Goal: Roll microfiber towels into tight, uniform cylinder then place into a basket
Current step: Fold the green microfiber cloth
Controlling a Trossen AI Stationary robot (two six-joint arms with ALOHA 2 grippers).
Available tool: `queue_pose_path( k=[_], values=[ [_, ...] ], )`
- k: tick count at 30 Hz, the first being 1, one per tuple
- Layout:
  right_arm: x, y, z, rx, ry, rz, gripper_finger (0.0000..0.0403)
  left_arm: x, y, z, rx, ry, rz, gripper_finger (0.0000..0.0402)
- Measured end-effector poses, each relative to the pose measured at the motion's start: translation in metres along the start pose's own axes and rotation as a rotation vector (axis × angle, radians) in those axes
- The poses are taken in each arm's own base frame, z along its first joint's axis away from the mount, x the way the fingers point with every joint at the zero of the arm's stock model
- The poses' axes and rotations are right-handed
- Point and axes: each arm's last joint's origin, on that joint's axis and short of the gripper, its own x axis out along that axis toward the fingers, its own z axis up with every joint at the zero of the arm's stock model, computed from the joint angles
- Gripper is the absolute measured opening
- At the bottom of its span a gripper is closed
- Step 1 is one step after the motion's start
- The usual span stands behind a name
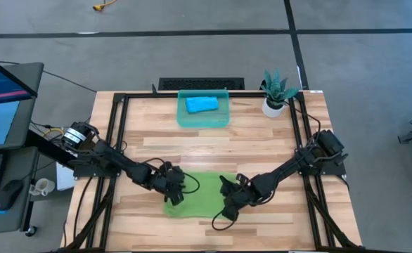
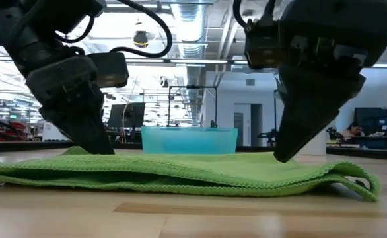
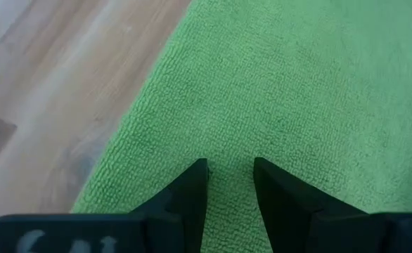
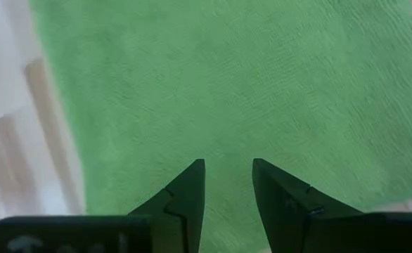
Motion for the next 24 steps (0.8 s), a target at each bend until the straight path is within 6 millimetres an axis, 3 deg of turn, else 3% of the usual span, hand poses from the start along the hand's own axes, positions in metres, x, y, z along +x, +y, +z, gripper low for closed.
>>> queue_pose_path(
  k=[7, 14, 24],
  values=[
    [0.008, -0.018, 0.002, 0.078, 0.017, -0.059, 0.0141, -0.001, -0.005, -0.002, -0.137, 0.045, -0.06, 0.0109],
    [0.015, -0.038, 0.002, 0.166, 0.024, -0.1, 0.0141, -0.005, -0.014, -0.008, -0.151, 0.048, -0.111, 0.0109],
    [0.024, -0.079, 0.036, 0.105, -0.069, -0.219, 0.014, -0.01, -0.027, -0.014, -0.124, -0.013, -0.16, 0.0109]
  ],
)
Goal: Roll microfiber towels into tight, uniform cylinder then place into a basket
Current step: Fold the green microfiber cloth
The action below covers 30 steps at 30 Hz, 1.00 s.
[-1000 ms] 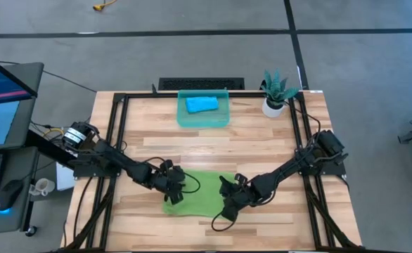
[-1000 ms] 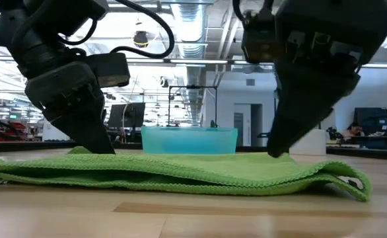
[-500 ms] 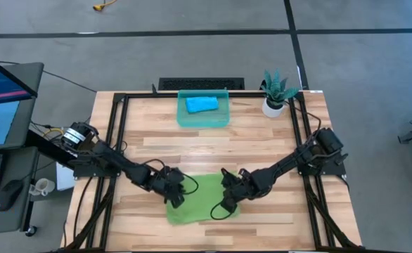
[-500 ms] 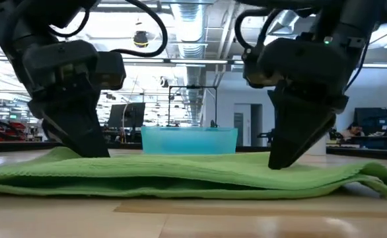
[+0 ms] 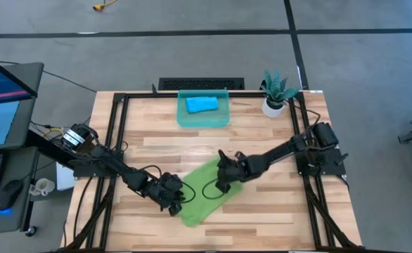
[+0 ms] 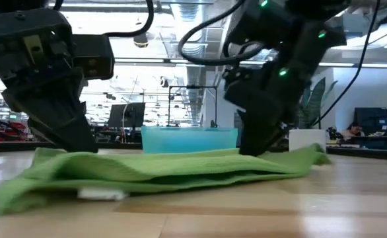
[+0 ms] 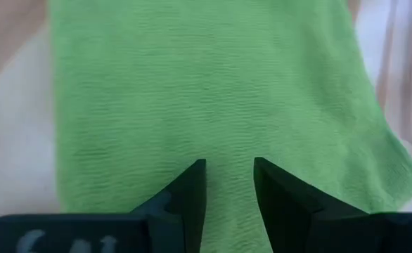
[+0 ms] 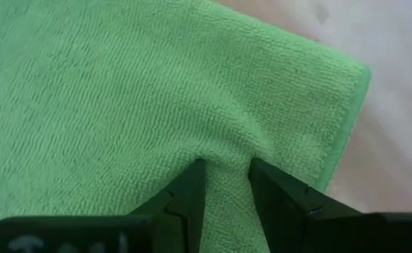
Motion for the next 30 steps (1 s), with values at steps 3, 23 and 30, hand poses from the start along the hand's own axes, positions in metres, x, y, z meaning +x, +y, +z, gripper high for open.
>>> queue_pose_path(
  k=[3, 23, 30],
  values=[
    [0.005, -0.01, 0.011, -0.014, -0.016, -0.008, 0.0136, 0.0, -0.001, 0.0, 0.014, -0.019, 0.01, 0.0109],
    [-0.086, -0.023, 0.009, -0.209, -0.043, 0.001, 0.0102, 0.011, 0.023, 0.067, 0.321, -0.287, 0.001, 0.0109],
    [-0.125, -0.031, 0.009, -0.215, -0.145, 0.017, 0.0098, 0.016, 0.062, 0.101, 0.25, -0.275, 0.01, 0.0109]
  ],
)
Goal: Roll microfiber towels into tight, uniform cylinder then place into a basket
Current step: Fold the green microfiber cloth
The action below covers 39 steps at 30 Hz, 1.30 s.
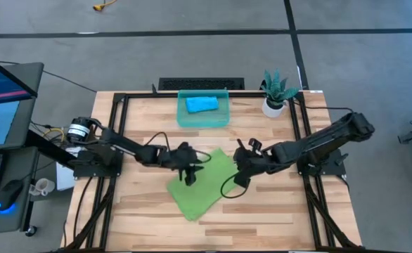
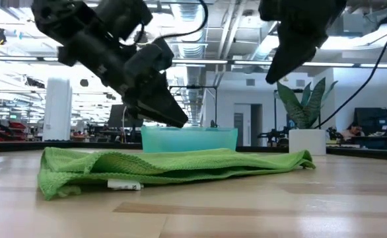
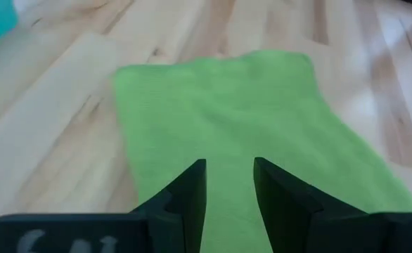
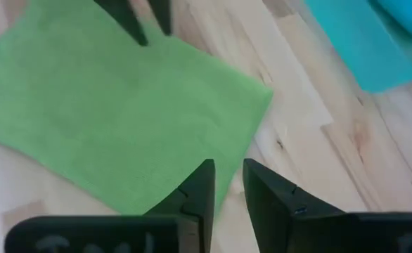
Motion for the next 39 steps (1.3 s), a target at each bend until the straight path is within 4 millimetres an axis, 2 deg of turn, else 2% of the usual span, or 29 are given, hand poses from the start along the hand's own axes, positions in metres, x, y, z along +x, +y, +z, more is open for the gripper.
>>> queue_pose_path(
  k=[6, 16, 22, 28, 33, 39],
  values=[
    [0.001, 0.004, -0.002, 0.011, 0.001, 0.005, 0.0098, 0.004, 0.018, 0.006, -0.044, 0.013, -0.007, 0.0109],
    [0.025, 0.002, -0.003, 0.019, 0.072, -0.053, 0.0098, 0.021, 0.016, -0.001, -0.016, 0.07, -0.039, 0.0109],
    [0.027, -0.004, 0.0, 0.041, 0.068, -0.058, 0.0098, 0.032, 0.014, 0.0, -0.006, 0.093, -0.039, 0.0109],
    [0.027, -0.003, 0.0, 0.042, 0.065, -0.055, 0.0098, 0.044, 0.022, -0.012, -0.007, 0.163, -0.006, 0.0109],
    [0.027, -0.003, 0.0, 0.042, 0.065, -0.054, 0.0098, 0.044, 0.029, -0.011, -0.073, 0.162, 0.045, 0.0109],
    [0.027, -0.003, 0.0, 0.035, 0.067, -0.055, 0.0098, 0.042, 0.031, -0.014, -0.28, 0.178, 0.137, 0.0109]
  ],
)
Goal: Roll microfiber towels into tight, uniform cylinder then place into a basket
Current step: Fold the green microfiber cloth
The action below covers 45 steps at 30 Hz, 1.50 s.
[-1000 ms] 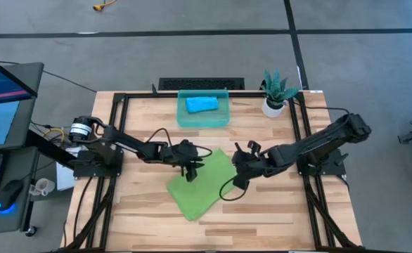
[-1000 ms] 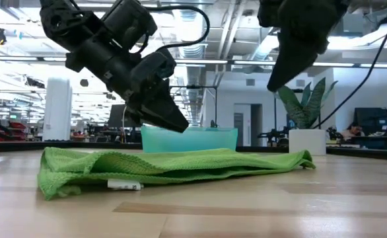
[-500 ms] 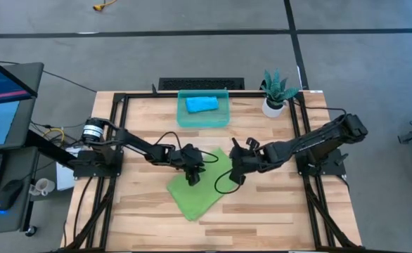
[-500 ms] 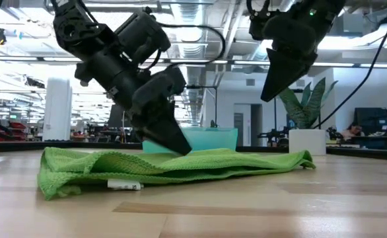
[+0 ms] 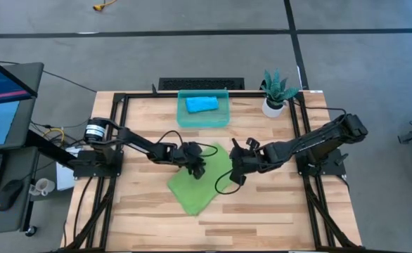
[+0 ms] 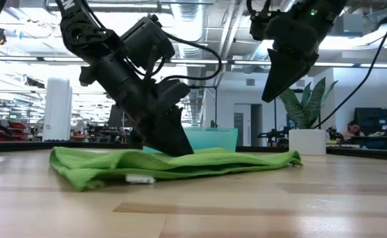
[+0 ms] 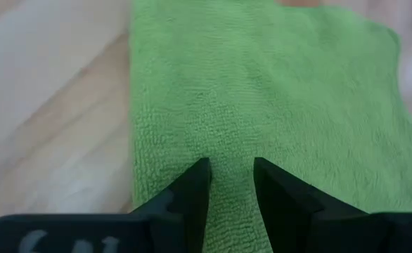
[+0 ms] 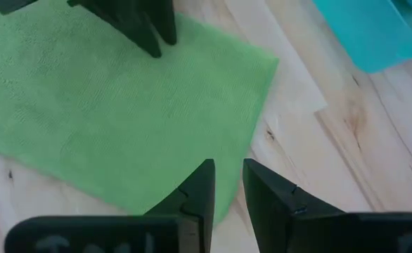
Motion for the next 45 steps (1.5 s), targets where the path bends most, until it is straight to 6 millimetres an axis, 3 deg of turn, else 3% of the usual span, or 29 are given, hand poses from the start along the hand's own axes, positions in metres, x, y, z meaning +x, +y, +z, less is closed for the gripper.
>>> queue_pose_path(
  k=[9, 15, 25, 34, 38, 45],
  values=[
    [0.0, 0.0, 0.0, -0.002, 0.001, -0.001, 0.0098, -0.007, 0.007, -0.004, -0.039, 0.039, 0.113, 0.0109],
    [0.0, 0.0, 0.0, -0.002, 0.001, -0.001, 0.0098, -0.037, 0.006, -0.002, 0.003, 0.058, 0.203, 0.0109],
    [0.006, 0.005, 0.004, 0.055, -0.101, 0.063, 0.0098, -0.084, -0.02, 0.009, 0.117, -0.1, 0.188, 0.0109],
    [0.011, 0.002, 0.014, 0.115, -0.173, 0.091, 0.0098, -0.085, -0.023, 0.003, 0.268, -0.06, 0.19, 0.0109],
    [0.028, 0.005, 0.015, 0.121, -0.17, 0.077, 0.0098, -0.085, -0.022, 0.001, 0.265, -0.039, 0.201, 0.0109],
    [0.08, 0.002, 0.021, 0.14, -0.095, 0.079, 0.0098, -0.082, -0.02, -0.007, 0.276, 0.054, 0.179, 0.0109]
  ],
)
